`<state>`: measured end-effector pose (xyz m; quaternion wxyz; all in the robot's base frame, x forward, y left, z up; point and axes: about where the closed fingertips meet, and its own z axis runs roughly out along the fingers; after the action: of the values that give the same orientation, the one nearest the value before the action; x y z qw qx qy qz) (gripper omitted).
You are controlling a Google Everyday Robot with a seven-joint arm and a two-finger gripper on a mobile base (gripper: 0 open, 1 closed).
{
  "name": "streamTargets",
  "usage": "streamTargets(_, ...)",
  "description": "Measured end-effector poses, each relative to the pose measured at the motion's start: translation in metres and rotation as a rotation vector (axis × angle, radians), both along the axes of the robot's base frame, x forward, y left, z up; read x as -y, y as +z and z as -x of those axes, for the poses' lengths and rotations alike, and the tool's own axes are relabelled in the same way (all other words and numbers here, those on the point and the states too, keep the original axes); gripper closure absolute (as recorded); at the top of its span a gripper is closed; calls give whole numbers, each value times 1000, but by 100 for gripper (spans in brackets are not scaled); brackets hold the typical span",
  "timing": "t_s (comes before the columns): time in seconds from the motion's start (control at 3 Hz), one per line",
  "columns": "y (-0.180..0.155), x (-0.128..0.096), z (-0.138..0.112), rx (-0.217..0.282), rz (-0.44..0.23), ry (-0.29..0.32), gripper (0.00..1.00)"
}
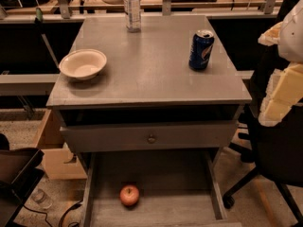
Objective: Pick apple from middle drawer and place on counter
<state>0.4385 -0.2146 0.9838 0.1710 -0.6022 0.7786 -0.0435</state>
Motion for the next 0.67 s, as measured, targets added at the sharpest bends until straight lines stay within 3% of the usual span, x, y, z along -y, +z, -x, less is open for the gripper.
streamTargets(0.33, 0, 0, 0, 0, 0, 0, 0)
streamTargets(0.67, -7, 4, 0, 17, -55, -22, 0)
